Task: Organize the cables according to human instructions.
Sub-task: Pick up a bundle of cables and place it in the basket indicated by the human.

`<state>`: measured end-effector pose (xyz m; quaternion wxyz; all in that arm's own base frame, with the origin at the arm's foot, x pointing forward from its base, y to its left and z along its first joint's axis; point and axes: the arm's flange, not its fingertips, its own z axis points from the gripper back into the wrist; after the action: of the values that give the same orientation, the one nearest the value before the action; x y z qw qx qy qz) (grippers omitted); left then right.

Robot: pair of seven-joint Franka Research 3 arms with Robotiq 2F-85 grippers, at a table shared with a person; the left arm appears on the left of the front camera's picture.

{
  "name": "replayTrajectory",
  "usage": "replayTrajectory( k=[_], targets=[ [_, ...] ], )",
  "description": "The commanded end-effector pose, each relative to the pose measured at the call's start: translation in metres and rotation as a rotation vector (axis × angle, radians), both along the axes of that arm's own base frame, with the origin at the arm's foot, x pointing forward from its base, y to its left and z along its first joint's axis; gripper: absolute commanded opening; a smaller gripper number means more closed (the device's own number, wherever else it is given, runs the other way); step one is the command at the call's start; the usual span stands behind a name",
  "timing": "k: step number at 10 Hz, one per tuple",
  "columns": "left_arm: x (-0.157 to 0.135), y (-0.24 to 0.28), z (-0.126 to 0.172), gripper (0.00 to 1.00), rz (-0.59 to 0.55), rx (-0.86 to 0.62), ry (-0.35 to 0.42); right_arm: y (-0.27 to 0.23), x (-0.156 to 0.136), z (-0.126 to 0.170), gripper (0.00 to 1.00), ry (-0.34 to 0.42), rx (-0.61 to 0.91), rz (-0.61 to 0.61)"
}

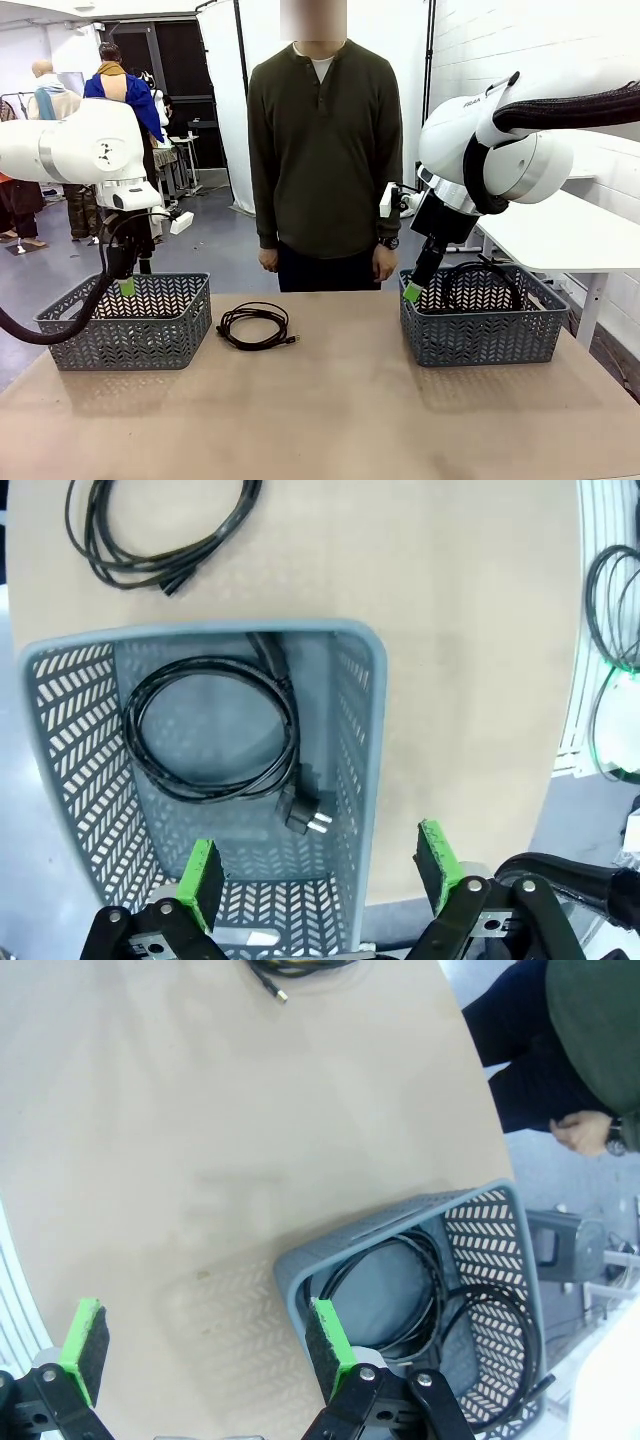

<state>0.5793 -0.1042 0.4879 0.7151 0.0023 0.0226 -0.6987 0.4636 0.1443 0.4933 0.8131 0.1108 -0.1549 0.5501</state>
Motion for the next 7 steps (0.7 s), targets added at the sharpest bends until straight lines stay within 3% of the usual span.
replayTrajectory(
  k=[1,7],
  targets=[
    [0.0017,0.0021,0.0011,1.0,-0.009,0.024,-0.016,0.0002,-0.0008,-0.0005,1.0,0.001,0.0,-0.005],
    [0.0017,0.0021,0.0011,1.0,-0.009,0.024,-0.016,0.0002,-0.0008,-0.0005,1.0,0.001,0.0,-0.005]
  ],
)
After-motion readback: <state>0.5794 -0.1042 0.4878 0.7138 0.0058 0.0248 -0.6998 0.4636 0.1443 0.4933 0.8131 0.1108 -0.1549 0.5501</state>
